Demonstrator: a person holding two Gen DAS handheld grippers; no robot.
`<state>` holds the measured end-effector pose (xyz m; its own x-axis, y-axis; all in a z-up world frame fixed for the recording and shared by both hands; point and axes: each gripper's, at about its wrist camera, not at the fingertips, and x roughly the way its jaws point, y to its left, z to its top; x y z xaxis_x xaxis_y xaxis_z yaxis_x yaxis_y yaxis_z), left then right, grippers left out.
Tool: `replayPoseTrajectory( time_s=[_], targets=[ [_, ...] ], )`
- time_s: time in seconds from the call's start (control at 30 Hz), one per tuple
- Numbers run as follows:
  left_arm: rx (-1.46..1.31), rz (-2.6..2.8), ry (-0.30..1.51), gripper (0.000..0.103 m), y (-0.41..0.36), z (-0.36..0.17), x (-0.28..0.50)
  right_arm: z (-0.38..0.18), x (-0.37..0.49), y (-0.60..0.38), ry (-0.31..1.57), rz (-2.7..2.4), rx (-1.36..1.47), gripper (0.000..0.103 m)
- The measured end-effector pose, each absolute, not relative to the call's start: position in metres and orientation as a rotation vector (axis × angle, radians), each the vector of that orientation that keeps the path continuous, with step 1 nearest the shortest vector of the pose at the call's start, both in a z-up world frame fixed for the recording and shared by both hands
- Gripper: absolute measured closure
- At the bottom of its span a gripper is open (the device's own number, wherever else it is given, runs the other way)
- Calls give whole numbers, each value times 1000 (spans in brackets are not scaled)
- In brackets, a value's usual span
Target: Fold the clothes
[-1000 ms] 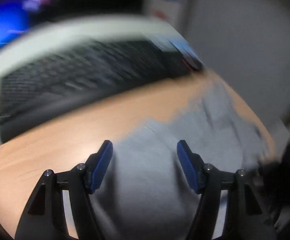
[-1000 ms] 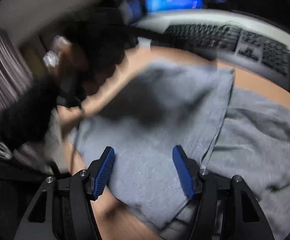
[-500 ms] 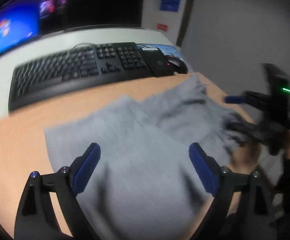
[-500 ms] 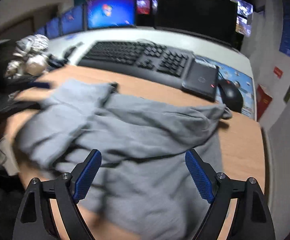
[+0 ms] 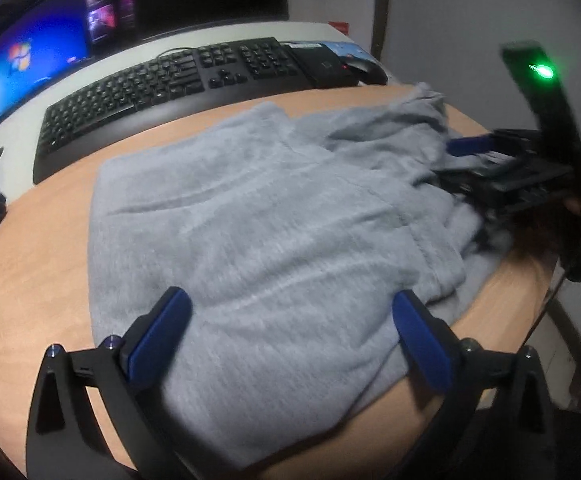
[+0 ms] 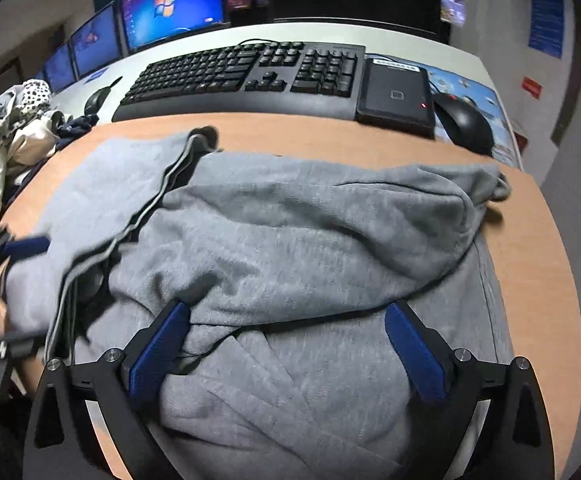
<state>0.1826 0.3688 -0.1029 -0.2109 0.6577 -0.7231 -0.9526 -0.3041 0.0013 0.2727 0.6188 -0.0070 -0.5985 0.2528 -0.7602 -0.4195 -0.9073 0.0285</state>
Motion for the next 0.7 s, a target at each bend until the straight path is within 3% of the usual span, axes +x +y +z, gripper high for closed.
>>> replayPoseTrajectory(
  time_s=[0.2,0.47,0.53,0.7],
  targets=[
    [-812,1590,710,0,386,-97,122,-4,267,573,343,2459,-1123,1],
    [-919,1641,743,0,373,-85,79,10,246,500,202,2613,-1216,1],
    [-910,1718,662,1,354,-75,84,26,254,496,128,2652,-1206,1],
    [-1006,1751,238,1,311,-76,99,73,269,518,-72,2751,-1088,1]
  ],
)
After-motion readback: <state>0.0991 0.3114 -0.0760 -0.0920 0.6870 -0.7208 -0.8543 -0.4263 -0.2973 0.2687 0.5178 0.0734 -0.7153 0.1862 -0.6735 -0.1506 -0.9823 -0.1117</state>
